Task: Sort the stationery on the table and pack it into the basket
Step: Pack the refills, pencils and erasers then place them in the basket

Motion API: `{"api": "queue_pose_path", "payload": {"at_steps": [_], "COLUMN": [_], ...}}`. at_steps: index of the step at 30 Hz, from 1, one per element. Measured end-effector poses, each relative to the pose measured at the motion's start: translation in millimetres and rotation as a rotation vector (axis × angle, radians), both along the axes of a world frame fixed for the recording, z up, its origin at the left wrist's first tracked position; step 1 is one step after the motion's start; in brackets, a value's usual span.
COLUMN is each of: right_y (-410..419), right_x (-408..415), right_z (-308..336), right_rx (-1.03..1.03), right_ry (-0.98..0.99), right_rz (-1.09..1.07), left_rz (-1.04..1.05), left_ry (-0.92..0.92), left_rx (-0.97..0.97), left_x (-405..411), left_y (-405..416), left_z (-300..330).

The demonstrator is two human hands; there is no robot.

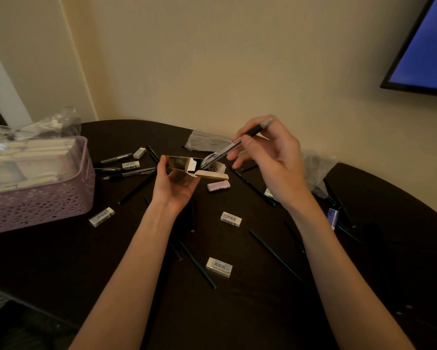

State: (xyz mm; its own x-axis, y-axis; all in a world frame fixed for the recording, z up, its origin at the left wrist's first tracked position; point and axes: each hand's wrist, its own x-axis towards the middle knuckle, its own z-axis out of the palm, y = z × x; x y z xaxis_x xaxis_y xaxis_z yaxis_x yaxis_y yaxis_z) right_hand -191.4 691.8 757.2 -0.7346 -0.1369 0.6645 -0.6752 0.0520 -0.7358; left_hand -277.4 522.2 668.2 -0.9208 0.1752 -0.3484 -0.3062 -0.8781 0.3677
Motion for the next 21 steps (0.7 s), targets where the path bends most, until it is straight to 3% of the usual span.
{"api": "queue_pose_path", "payload": {"at_steps": [11, 16, 21], "right_y": [-6.2, -2.0, -1.0], "right_x": [-8.1, -4.4, -3.2], "right_z": [-16.3, -11.2, -8.8], "right_rx": [0.552, 0.47, 0.422], "right_ry": [-0.164, -0.259, -0.187], "right_rz": [-0.17, -0.111, -0.175], "left_rz": [0.002, 0.005, 0.006], "left_ry": [0.013, 0.034, 0.041], "left_rx": [-0.008, -0.017, -0.038], "left_x": [-2.2, -3.4, -4.0], "left_y": [-1.8, -3.1, -2.7], "left_z": [-4.0, -5.4, -4.3]}}
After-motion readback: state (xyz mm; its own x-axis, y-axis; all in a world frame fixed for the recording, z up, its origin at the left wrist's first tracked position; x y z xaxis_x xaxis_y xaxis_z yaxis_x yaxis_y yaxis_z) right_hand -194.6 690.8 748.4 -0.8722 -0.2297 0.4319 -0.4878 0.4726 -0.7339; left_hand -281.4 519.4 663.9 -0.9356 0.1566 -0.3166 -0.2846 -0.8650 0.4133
